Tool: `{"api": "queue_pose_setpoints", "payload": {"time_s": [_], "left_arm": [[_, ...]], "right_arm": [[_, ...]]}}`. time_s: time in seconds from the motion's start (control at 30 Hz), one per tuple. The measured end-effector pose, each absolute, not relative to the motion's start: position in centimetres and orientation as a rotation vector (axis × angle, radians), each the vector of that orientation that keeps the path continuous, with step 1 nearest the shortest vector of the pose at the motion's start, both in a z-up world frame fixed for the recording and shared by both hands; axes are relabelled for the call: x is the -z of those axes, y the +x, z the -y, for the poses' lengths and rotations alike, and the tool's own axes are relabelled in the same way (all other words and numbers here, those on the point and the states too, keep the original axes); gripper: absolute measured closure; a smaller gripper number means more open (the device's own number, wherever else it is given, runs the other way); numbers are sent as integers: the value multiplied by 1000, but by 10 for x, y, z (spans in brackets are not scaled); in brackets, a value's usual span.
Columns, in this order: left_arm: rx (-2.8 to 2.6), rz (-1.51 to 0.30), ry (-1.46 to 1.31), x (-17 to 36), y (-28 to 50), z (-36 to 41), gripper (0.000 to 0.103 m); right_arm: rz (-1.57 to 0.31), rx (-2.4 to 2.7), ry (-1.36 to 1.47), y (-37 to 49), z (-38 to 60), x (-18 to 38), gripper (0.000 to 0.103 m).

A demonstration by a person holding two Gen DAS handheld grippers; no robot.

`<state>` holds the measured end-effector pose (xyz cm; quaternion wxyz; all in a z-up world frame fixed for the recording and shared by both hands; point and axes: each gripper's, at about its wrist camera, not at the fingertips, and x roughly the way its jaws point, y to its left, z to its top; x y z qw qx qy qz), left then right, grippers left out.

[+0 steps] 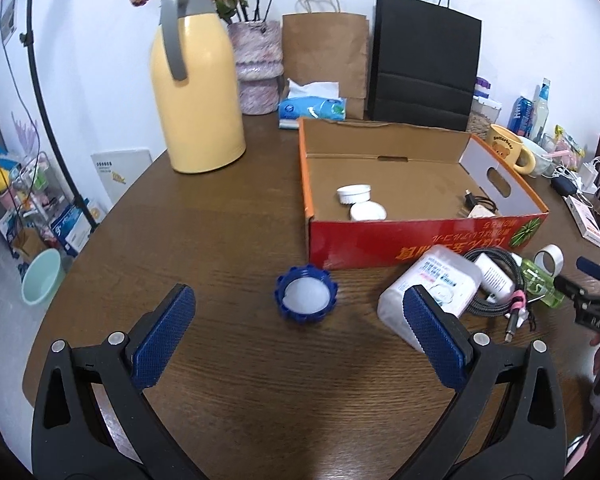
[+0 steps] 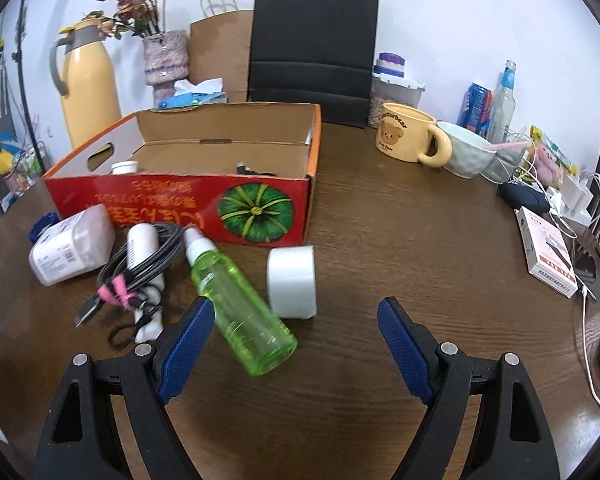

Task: Organize rigid objects
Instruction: 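Withdraw both grippers from the box back over the table, then grasp the white tape roll with the right gripper while the left approaches the blue-rimmed cap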

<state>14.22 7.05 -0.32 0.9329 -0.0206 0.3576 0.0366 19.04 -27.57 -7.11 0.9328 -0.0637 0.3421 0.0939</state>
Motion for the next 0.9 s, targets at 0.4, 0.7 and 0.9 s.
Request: {"api": "queue_pose_setpoints", "payload": {"time_s": [0.4,0.7,0.9], "left_arm": [[-117,-747,-61,13,142,-83,0],[-131,-773,-68,24,149,-86,0],[-133,-796,-49,30,157,-86,0]], "right_arm": [[-707,-176,-122,226,270,72,43],[-639,-186,-168,214,262,72,75],[-554,-165,-181,199,258,63,76]]}}
